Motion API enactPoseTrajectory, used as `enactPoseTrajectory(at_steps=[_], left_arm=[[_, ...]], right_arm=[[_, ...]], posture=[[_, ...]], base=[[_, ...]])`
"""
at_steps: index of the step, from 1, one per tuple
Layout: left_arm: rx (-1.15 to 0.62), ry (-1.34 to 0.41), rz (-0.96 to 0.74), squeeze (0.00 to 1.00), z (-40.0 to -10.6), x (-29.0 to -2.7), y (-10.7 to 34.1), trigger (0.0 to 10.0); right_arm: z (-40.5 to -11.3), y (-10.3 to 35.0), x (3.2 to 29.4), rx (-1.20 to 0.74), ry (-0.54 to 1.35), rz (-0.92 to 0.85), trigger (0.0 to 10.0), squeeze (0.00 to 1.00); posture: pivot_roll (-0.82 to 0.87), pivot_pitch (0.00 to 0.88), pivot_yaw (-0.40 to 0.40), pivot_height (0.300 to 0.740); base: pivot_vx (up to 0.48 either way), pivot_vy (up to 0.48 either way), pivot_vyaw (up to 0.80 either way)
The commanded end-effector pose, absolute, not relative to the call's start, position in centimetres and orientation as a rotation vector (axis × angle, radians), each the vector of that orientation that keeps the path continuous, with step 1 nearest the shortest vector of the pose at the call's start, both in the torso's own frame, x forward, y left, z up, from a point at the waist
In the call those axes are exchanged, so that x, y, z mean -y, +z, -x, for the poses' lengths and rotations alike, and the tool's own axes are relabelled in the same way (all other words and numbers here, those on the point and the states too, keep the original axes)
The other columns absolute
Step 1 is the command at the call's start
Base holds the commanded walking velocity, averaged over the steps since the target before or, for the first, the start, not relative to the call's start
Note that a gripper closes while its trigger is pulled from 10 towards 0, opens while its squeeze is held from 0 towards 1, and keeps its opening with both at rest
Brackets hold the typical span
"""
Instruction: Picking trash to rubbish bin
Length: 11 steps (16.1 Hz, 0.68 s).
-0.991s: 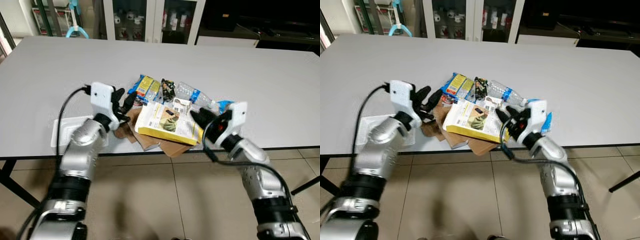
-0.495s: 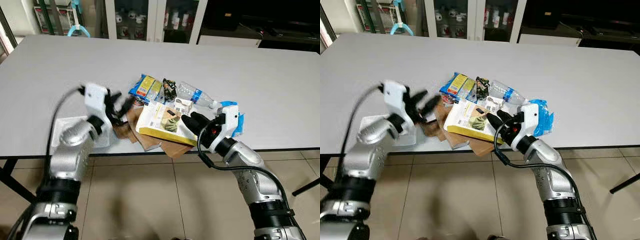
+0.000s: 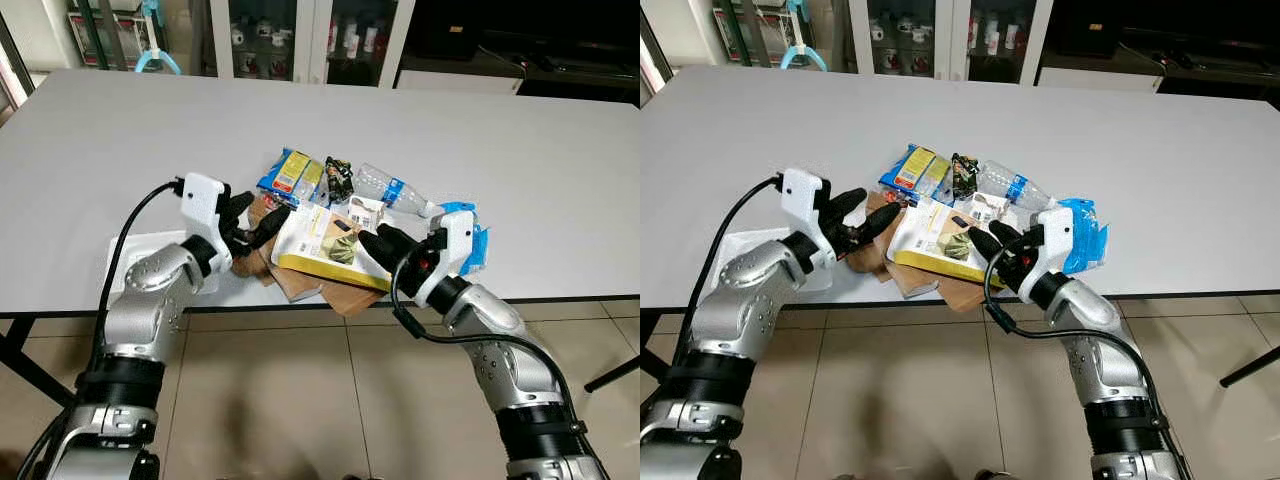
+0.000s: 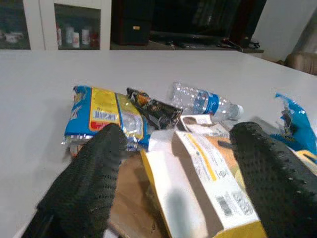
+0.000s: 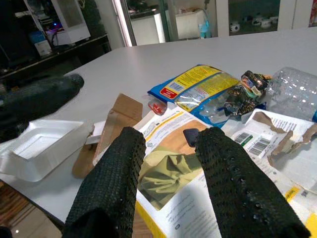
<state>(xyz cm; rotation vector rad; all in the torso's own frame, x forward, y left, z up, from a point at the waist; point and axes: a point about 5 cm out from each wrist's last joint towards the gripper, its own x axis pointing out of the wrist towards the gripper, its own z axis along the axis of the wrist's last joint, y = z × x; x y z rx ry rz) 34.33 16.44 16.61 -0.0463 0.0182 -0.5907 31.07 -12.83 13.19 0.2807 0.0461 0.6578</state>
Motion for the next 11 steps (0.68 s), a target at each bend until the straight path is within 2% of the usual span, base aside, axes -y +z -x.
enactPoseTrajectory(at_steps=[1,3,4,11], left_arm=[[-0.002,-0.638,0.042,1.00,-34.5,-15.6,17.3,10.0],[0.001,-0.638,0.036,1.00,-34.7,-15.3,17.3,10.0],[-0.008,-0.657,0.038,0.00,-34.9,-14.9,17.4,10.0],[-0.140,-0.743,0.051,0.00,-36.2,-13.0,15.6,10.0]], right_arm=[[-30.8,13.2,13.5,-0.046,0.648,-0.273,10.0,0.00],[-30.7,13.3,13.5,-0.047,0.649,-0.272,10.0,0.00],[-30.7,13.3,13.5,-0.047,0.648,-0.273,10.0,0.00],[-30.6,13.4,13.5,-0.041,0.640,-0.281,10.0,0.00]], posture=[[-0.04,0.027,-0.066,0.740],[-0.04,0.026,-0.065,0.740],[-0.05,0.029,-0.063,0.740],[-0.06,0.041,-0.055,0.740]], base=[[0.000,0.000,0.00],[0.000,0.000,0.00],[0.000,0.000,0.00],[0.000,0.000,0.00]])
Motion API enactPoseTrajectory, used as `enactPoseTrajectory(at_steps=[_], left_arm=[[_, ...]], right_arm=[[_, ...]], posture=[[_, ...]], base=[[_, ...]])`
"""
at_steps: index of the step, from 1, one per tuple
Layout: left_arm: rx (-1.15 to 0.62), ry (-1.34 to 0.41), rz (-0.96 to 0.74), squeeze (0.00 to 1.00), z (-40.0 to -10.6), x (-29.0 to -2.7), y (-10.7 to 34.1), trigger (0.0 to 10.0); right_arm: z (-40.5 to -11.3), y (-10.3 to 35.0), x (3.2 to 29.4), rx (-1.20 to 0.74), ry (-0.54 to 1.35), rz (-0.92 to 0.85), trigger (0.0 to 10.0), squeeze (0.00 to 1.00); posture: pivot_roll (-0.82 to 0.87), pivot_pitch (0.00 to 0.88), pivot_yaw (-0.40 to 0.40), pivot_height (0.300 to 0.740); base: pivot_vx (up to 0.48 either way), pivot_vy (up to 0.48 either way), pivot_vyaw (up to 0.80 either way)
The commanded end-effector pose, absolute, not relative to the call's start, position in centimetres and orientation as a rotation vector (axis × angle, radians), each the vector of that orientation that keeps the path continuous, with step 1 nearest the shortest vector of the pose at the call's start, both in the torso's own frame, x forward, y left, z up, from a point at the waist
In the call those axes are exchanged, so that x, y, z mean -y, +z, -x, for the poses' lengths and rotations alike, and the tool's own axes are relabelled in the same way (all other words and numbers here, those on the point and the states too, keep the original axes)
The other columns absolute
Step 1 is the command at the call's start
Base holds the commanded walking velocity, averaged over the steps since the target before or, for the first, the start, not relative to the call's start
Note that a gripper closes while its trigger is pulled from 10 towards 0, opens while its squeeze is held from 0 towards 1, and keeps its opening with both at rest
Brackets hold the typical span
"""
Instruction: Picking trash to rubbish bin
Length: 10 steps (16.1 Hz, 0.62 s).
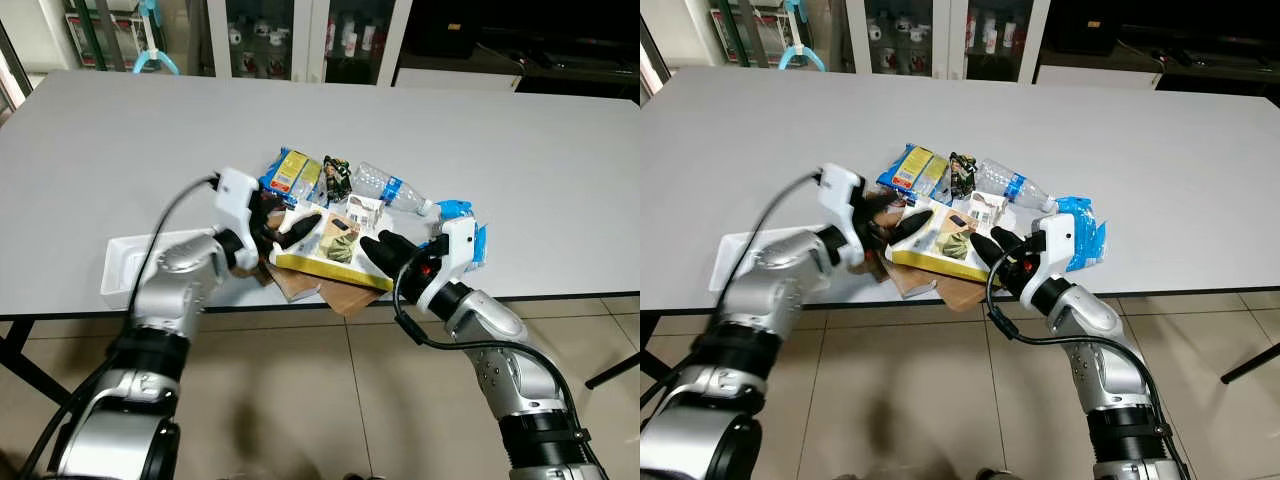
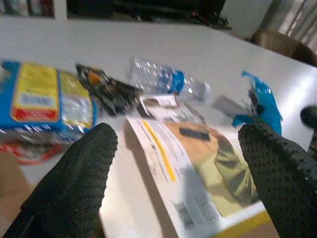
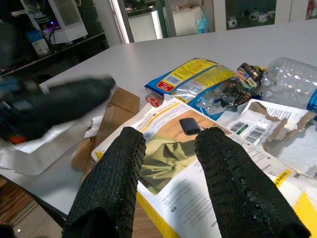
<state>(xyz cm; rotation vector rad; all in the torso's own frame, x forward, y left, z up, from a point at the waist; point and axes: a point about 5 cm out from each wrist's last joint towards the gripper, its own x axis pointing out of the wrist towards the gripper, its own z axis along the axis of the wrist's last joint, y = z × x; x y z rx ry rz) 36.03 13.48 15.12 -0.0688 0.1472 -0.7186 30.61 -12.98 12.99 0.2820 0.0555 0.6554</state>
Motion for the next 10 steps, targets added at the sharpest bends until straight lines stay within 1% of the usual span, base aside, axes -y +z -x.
enactPoseTrajectory(at_steps=[1,3,6,10], left_arm=[[-0.175,-0.741,0.038,0.00,-36.2,-12.9,14.9,10.0],[-0.222,-0.742,0.077,0.00,-36.2,-12.6,13.9,10.0],[-0.237,-0.753,0.112,0.00,-36.2,-12.3,13.4,10.0],[-0.287,-0.768,0.216,0.00,-35.9,-12.1,12.0,10.0]], right_arm=[[-30.6,13.5,13.5,-0.041,0.639,-0.282,10.0,0.00],[-30.5,13.5,13.5,-0.040,0.642,-0.281,10.0,0.00],[-30.5,13.5,13.5,-0.039,0.645,-0.281,10.0,0.00],[-30.4,13.5,13.2,-0.039,0.649,-0.289,10.0,0.00]], posture=[[-0.06,0.043,-0.056,0.740],[-0.07,0.043,-0.055,0.740],[-0.07,0.044,-0.056,0.740],[-0.07,0.045,-0.055,0.740]], base=[[0.000,0.000,0.00],[0.000,0.000,0.00],[0.000,0.000,0.00],[0.000,0.000,0.00]])
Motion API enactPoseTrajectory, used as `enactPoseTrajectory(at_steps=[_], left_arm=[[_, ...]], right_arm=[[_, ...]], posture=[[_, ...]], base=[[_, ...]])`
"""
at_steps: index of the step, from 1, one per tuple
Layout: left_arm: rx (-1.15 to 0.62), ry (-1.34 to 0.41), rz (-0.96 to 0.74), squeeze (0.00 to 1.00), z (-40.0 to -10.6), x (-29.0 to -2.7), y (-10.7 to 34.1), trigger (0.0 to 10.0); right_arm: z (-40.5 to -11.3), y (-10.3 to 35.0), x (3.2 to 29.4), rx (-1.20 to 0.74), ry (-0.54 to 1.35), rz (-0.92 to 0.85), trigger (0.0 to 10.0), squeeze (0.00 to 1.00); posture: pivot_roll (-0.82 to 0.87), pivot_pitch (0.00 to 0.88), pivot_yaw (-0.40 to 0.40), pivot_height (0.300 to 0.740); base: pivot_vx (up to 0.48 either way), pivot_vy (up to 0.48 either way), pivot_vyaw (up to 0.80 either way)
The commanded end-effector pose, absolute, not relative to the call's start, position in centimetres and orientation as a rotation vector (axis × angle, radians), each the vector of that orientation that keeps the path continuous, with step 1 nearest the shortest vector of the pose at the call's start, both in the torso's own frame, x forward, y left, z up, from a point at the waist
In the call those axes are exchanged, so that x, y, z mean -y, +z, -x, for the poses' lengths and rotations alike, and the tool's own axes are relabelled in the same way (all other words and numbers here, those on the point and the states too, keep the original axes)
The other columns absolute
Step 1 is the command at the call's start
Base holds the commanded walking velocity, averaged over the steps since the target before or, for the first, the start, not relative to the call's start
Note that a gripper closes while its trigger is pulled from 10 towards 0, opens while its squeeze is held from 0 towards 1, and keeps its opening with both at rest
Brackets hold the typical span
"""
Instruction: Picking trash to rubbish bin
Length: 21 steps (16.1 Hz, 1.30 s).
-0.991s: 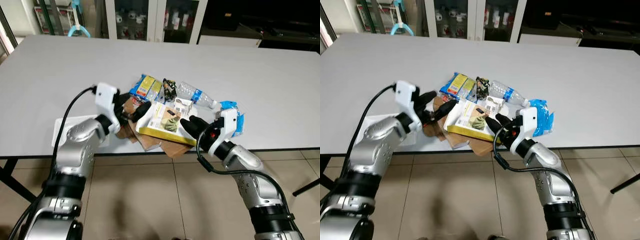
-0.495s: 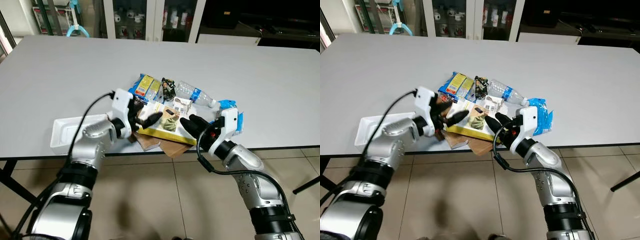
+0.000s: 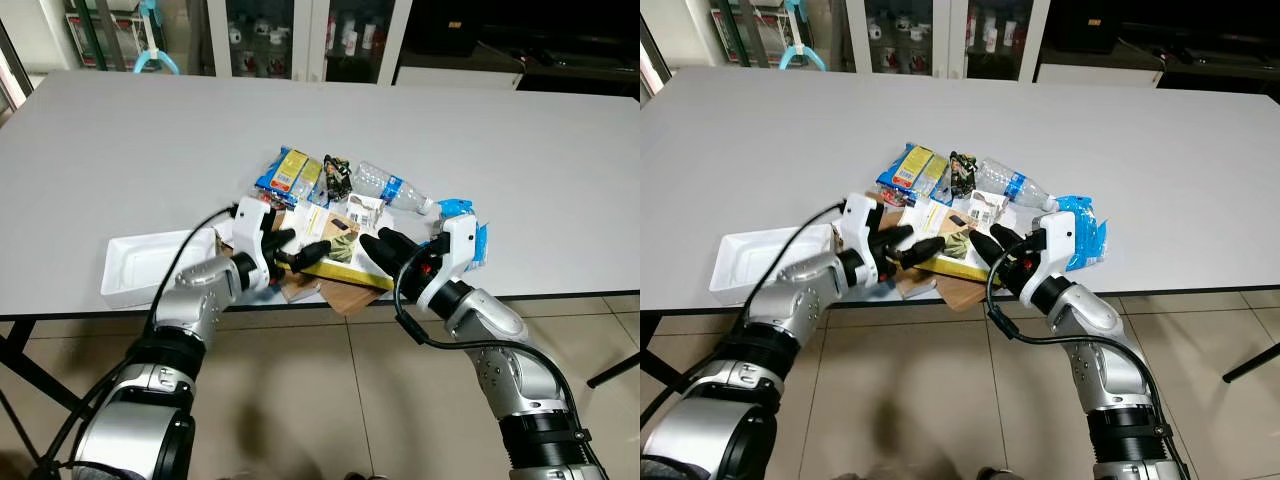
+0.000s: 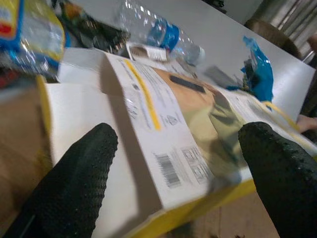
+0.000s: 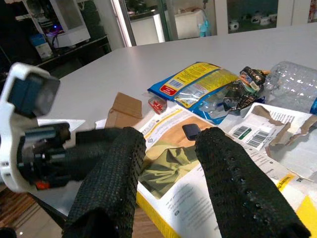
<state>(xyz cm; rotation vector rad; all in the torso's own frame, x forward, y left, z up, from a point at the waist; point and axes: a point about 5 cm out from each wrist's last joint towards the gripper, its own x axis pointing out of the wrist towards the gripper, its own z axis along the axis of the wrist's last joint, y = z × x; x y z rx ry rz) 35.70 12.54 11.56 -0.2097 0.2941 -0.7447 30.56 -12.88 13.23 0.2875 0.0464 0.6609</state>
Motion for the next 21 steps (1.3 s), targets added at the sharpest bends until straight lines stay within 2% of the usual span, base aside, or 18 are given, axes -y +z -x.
enactPoseTrajectory(at_steps=[1,3,10,11,12,21], left_arm=[[-0.301,-0.788,0.261,0.00,-35.7,-11.8,11.6,10.0],[-0.313,-0.801,0.328,0.00,-35.5,-11.3,11.3,10.0],[-0.312,-0.887,0.327,0.00,-34.9,-9.9,10.8,10.0],[-0.313,-0.895,0.328,0.00,-34.8,-9.8,10.8,8.2],[-0.309,-0.915,0.337,0.00,-34.7,-9.6,10.8,0.0],[-0.298,-0.914,0.334,0.00,-34.7,-9.9,10.9,0.0]], right_arm=[[-30.4,13.5,13.2,-0.040,0.652,-0.291,10.0,0.00],[-30.3,13.5,13.2,-0.042,0.647,-0.294,10.0,0.00],[-30.2,13.3,13.1,-0.045,0.649,-0.306,10.0,0.00],[-30.2,13.3,13.0,-0.047,0.649,-0.306,10.0,0.00],[-30.2,13.3,13.0,-0.047,0.648,-0.307,10.0,0.00],[-30.3,13.4,13.0,-0.045,0.648,-0.307,10.0,0.00]], posture=[[-0.07,0.047,-0.055,0.740],[-0.08,0.049,-0.055,0.740],[-0.08,0.052,-0.054,0.740],[-0.08,0.053,-0.054,0.740],[-0.08,0.052,-0.053,0.740],[-0.08,0.051,-0.055,0.740]], base=[[0.000,0.000,0.00],[0.000,0.000,0.00],[0.000,0.000,0.00],[0.000,0.000,0.00],[0.000,0.000,0.00],[0.000,0.000,0.00]])
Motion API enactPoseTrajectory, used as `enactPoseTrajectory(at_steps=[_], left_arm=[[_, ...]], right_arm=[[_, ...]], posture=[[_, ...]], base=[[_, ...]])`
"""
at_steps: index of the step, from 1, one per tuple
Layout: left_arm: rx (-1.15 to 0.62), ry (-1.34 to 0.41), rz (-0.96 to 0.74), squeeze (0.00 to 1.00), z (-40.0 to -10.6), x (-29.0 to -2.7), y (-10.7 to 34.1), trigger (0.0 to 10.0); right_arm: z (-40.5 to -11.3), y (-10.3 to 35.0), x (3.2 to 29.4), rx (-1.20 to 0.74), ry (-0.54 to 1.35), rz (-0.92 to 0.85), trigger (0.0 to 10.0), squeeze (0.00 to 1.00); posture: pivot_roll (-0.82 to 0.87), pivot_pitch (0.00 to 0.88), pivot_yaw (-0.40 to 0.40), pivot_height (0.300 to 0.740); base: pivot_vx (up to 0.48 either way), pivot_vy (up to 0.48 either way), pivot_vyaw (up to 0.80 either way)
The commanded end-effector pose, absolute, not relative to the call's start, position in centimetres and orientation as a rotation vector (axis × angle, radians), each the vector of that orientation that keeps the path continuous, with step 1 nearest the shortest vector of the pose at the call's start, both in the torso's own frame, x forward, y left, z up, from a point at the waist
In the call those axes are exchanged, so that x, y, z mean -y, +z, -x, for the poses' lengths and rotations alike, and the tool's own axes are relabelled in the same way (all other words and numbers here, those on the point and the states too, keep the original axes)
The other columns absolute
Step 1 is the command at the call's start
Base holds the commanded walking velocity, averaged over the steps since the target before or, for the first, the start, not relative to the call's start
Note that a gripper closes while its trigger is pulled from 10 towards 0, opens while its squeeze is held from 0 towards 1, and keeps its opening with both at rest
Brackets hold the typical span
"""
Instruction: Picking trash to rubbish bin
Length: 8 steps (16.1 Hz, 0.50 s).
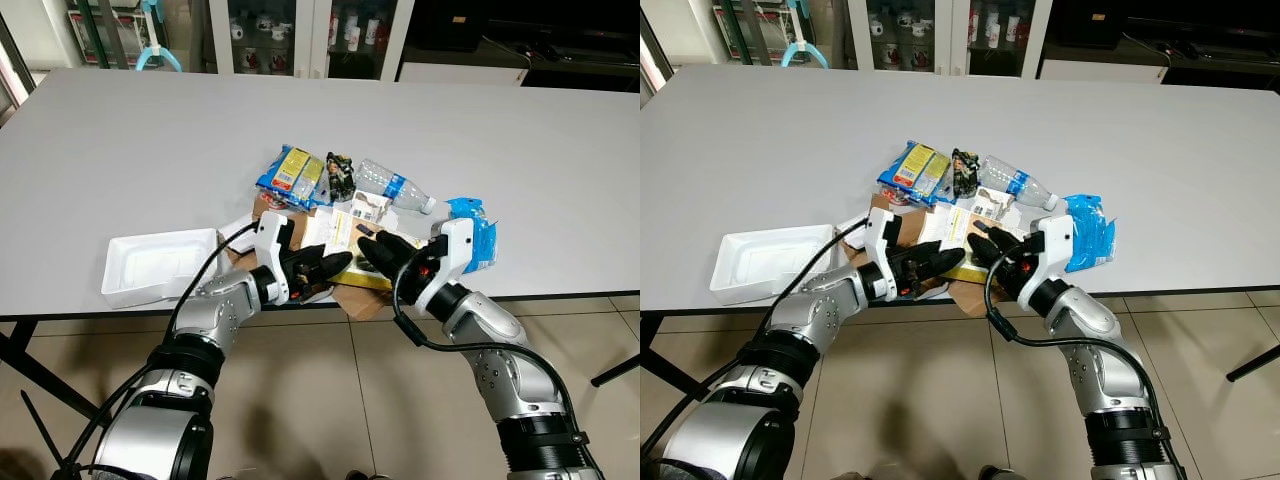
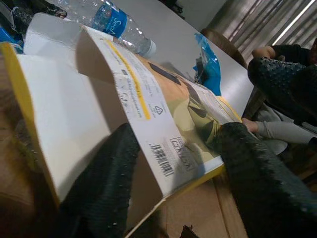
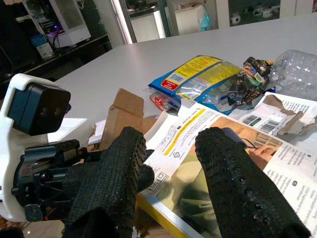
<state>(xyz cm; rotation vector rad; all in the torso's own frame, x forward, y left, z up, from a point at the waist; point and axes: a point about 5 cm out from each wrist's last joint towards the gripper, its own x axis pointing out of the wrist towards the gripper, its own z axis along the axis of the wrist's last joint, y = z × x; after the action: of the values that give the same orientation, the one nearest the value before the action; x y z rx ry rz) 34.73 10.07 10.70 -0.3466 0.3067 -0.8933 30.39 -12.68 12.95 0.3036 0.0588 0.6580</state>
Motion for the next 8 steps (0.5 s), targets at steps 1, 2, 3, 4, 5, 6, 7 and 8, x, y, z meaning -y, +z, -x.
enactPoseTrajectory(at_steps=[1,2,3,4,5,6,7,8], left_arm=[[-0.297,-0.912,0.334,0.00,-34.67,-9.94,10.88,0.0],[-0.294,-0.907,0.331,0.00,-34.68,-10.10,10.89,0.0],[-0.293,-0.905,0.330,0.00,-34.68,-10.13,10.90,0.0],[-0.285,-0.907,0.330,0.00,-34.62,-10.26,11.02,0.0],[-0.280,-0.906,0.332,0.00,-34.56,-10.48,11.05,0.0],[-0.280,-0.899,0.330,0.00,-34.53,-10.69,10.95,0.0],[-0.280,-0.897,0.330,0.00,-34.50,-10.80,10.91,0.0],[-0.279,-0.896,0.330,0.00,-34.47,-10.91,10.91,0.0]], right_arm=[[-30.31,13.35,13.03,-0.045,0.648,-0.307,10.0,0.00],[-30.32,13.25,13.01,-0.048,0.647,-0.306,10.0,0.00],[-30.32,13.23,13.01,-0.048,0.646,-0.306,10.0,0.00],[-30.32,13.24,13.00,-0.048,0.647,-0.307,10.0,0.00],[-30.33,13.26,12.96,-0.048,0.648,-0.307,10.0,0.00],[-30.34,13.25,12.92,-0.049,0.650,-0.306,10.0,0.00],[-30.35,13.26,12.90,-0.050,0.651,-0.305,10.0,0.00],[-30.37,13.27,12.90,-0.049,0.651,-0.306,10.0,0.00]], posture=[[-0.08,0.051,-0.055,0.740],[-0.08,0.051,-0.054,0.740],[-0.08,0.049,-0.055,0.740],[-0.08,0.051,-0.055,0.740],[-0.08,0.051,-0.056,0.740],[-0.08,0.051,-0.056,0.740],[-0.08,0.051,-0.057,0.740],[-0.08,0.050,-0.057,0.740]], base=[[0.000,0.000,0.00],[0.000,0.000,0.00],[0.000,0.000,0.00],[0.000,0.000,0.00],[0.000,0.000,0.00],[0.000,0.000,0.00],[0.000,0.000,0.00],[0.000,0.000,0.00]])
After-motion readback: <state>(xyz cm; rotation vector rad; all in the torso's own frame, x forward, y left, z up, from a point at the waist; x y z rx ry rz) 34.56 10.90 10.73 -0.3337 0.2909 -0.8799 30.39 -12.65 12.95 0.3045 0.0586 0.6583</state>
